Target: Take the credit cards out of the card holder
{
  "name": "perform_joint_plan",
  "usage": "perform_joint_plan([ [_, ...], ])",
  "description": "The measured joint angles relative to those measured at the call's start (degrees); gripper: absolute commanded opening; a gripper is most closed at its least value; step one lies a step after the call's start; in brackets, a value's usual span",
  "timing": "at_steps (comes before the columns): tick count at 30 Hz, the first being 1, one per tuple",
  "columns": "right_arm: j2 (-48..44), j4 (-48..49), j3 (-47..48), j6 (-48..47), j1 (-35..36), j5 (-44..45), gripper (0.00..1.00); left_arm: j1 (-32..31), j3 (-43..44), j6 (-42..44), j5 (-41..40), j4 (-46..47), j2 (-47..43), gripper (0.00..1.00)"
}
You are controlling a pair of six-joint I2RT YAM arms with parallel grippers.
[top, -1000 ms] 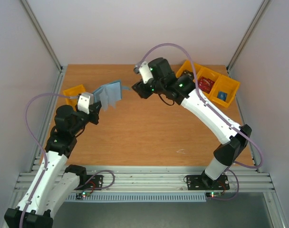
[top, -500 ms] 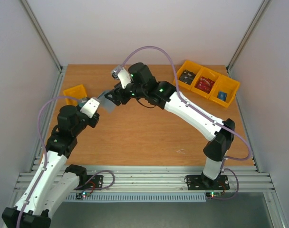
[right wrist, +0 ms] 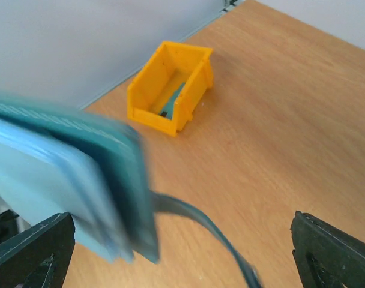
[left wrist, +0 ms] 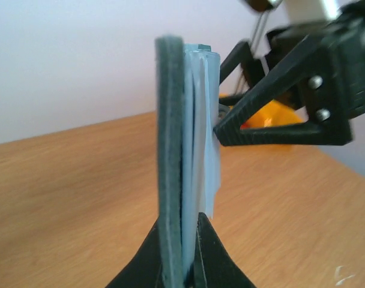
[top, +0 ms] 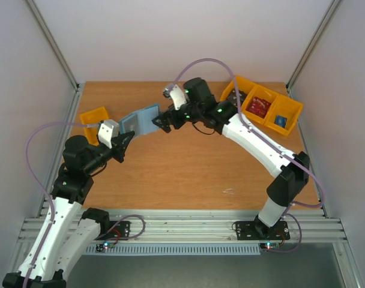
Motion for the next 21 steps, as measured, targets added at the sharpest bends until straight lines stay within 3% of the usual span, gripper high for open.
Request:
perform_joint_plan([
  [7,-3.56,-0.04,-3.02,-4.04,-5.16,-17.07,0.98,0.85,0.00,-6.88,10.60,7.28,-0.92,0.00],
  [11,-3.26,-1.09,-2.03,-5.73,-5.14,-27.78,0.91,0.87,0.00,-8.39,15.08,9.51,-0.87,0.00],
  [18,-1.99,-3.08,1.20,-6.21,-5.09,-37.46,0.90,0.87,0.00,-9.11,16.59,9.90,-0.87,0.00],
  [21,-1.92,-3.74,1.77,-6.38,-5.07,-39.28,0.87,0.85,0.04,-8.90,13.53,8.92,-0.42,0.00],
])
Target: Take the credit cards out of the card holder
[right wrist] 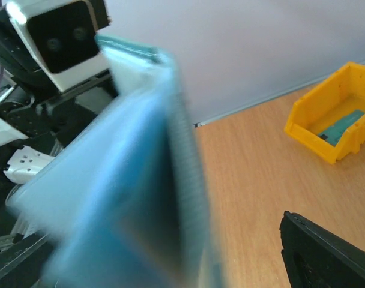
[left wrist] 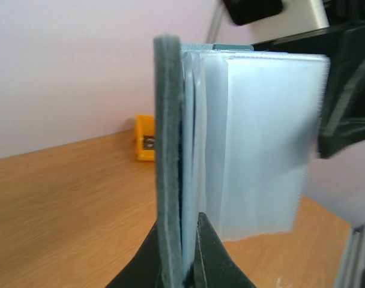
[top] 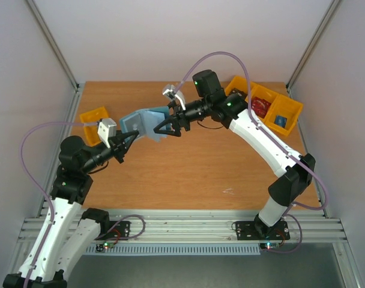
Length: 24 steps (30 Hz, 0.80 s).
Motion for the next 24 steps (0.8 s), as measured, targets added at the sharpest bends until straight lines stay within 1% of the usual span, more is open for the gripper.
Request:
perform_joint_plan([
  [3,0.07,-0.57,0.83,0.24,0.42,0.76,0.78,0.00,0.39,1.11,-4.63,-1.81,0.79,0.00],
  [4,0.07,-0.55,0.94,0.31,0.70,1.44,0.78,0.00,0.46,1.84,-5.77,-2.27,0.87,0.00],
  [10,2.05,0.31,2.47,2.73,3.52,9.35,0.84,0.02,0.50,2.82,-7.23,-3.89,1.49,0.00],
  [15,3.65,1.18,2.56,4.39,5.60,16.31,0.86,0.02,0.50,3.17,-7.98,-3.98,1.49,0.00],
  [24,3.82,3.76,2.62,6.54,8.59,19.32,0.88,0.02,0.50,3.78,-13.20,-4.37,1.51,0.00],
])
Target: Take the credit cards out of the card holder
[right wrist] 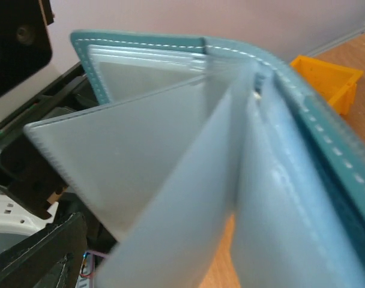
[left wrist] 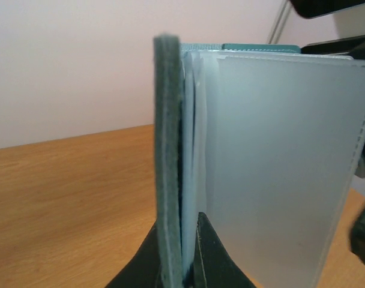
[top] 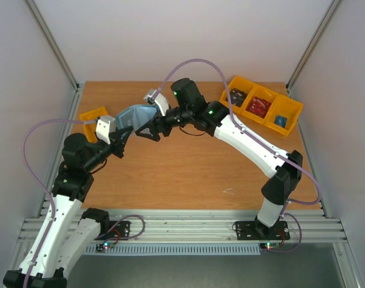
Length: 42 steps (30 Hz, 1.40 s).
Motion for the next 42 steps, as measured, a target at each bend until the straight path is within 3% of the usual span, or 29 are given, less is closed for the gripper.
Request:
perform_joint_plan([
  [10,2.27,3.98,1.92,5.44,3.45,9.62,0.88,0.00,0.00,0.96,-3.89,-0.07,0.02,0.00],
  [13,3.04,5.09,1.99,7.69,4.17,13.92,0.82,-0.02,0.00,1.01,-4.55,-0.11,0.07,0.00],
  [18,3.52,5.60,2.01,9.86,5.22,19.76,0.46,-0.02,0.00,0.98,-5.81,-0.61,0.33,0.00],
  [26,2.86,6.12,0.26,10.97,3.63,20.94,0.02,-0.02,0.00,0.20,-6.97,-1.49,0.26,0.04],
  [29,2.43,6.43,-0.92,11.58,1.36,14.60,0.01,0.00,0.00,-0.81,-4.52,-1.75,0.28,0.33],
  [30,2.27,6.45,-1.42,11.76,0.24,11.91,0.01,0.00,0.00,-0.94,-3.39,-1.70,0.20,0.37],
  [36,1.86,6.43,-4.17,11.47,-7.85,0.39,0.01,0.00,0.02,-1.22,1.68,-1.64,-2.08,0.41],
  [42,0.22,6.43,-4.42,9.44,-7.39,-5.62,0.01,0.00,0.02,1.22,1.05,-1.66,-1.57,0.47],
])
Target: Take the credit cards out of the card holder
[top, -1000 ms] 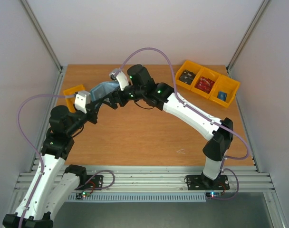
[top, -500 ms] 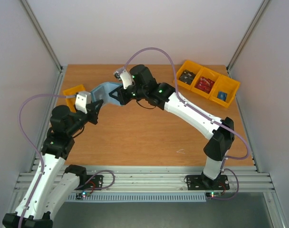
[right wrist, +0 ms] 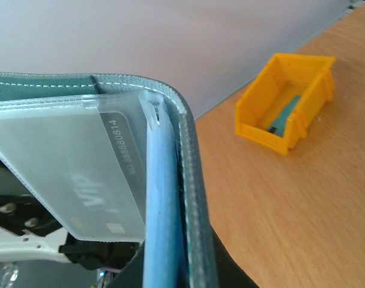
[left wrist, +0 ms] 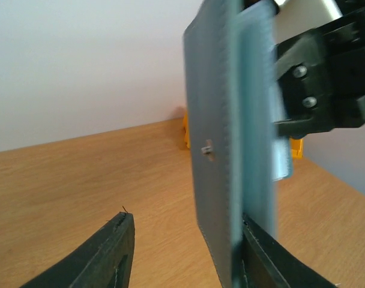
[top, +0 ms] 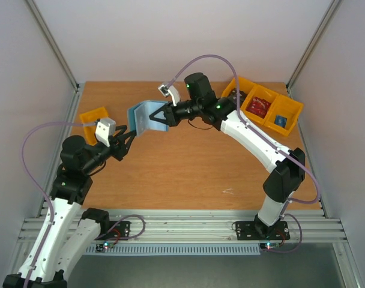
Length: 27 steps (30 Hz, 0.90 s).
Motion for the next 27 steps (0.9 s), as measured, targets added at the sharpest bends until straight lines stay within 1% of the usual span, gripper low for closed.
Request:
perform_joint_plan([
  [5,-1.33,0.02,0.02,-0.72,0.42,-2.36,0.01,0.00,0.00,0.15,-0.15,0.02,0.46,0.45],
  [7,-1.33,0.00,0.00,-0.83,0.42,-2.86,0.01,0.00,0.00,0.17,-0.17,0.07,0.48,0.47],
  [11,-1.33,-0.02,0.00,-0.96,0.37,-2.45,0.01,0.00,0.02,0.22,0.42,0.17,0.50,0.56],
  [14,-1.33,-0.81,0.04,-1.05,0.37,-0.74,0.01,0.00,0.11,0.13,2.99,0.55,0.48,0.59],
  [18,-1.33,-1.84,0.31,-1.29,0.35,-0.04,0.01,0.00,0.11,-0.33,5.77,1.73,0.24,0.58],
  [27,-1.33,-2.93,0.52,-1.73,0.44,0.00,0.01,0.00,0.11,-0.22,6.80,2.80,0.15,0.56],
])
